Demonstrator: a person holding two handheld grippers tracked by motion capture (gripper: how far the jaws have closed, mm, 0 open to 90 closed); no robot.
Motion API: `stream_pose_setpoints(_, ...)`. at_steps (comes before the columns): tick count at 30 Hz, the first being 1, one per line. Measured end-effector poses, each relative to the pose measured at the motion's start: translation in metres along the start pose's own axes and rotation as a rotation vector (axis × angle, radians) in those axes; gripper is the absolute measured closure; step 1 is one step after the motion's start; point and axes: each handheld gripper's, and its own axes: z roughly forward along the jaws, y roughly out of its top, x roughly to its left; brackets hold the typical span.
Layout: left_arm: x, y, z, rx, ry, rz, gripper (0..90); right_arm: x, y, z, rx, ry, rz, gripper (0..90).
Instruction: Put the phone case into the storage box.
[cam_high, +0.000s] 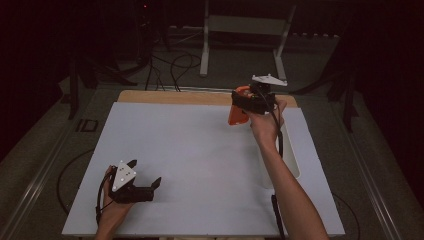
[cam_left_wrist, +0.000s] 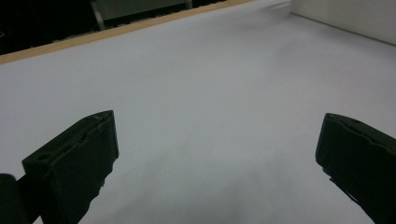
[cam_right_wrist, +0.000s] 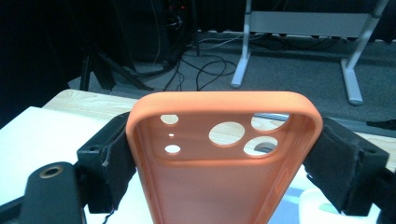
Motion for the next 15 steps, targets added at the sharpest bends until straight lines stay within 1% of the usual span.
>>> stream_pose_setpoints(15,0.000,0.000,0.000,-0.004,0.000,-0.002,0.0,-0.012,0.005,-0.001,-0.003,-0.046,0.009,16.4)
